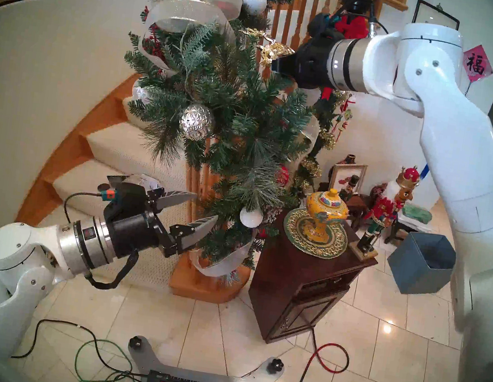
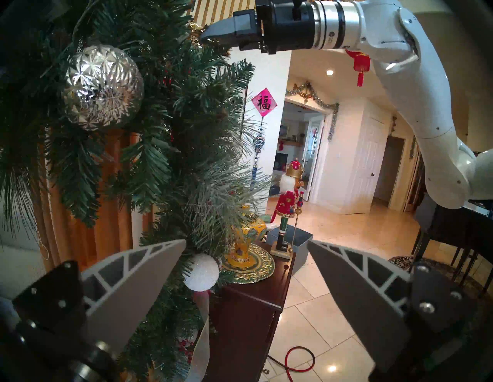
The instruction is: Hang the ornament onto the Christmas-tree-style decoration
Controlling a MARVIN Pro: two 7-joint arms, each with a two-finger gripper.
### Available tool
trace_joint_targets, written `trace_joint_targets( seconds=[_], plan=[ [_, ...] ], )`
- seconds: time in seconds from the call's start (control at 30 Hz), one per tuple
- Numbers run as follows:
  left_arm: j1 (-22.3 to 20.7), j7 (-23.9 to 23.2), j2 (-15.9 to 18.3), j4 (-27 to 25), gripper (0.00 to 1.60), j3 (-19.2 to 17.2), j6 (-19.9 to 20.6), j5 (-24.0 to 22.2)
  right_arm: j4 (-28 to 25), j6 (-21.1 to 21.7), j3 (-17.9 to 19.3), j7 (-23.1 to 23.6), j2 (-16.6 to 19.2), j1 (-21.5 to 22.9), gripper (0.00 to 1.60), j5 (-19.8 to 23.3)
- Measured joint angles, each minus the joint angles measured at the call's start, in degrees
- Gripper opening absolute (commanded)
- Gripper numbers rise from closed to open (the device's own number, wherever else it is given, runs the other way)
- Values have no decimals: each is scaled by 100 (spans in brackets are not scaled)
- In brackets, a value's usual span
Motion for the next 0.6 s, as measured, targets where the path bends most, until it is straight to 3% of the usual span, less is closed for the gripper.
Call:
trace_joint_targets(
  seconds=[0.3, 0.6],
  plan=[
    [1, 0, 0, -7, 160, -3, 0, 0, 369, 0, -440, -72, 275, 463, 0, 468],
    [1, 0, 0, -8, 160, -5, 0, -1, 519, 1, -384, -71, 791, 636, 0, 825]
  ],
)
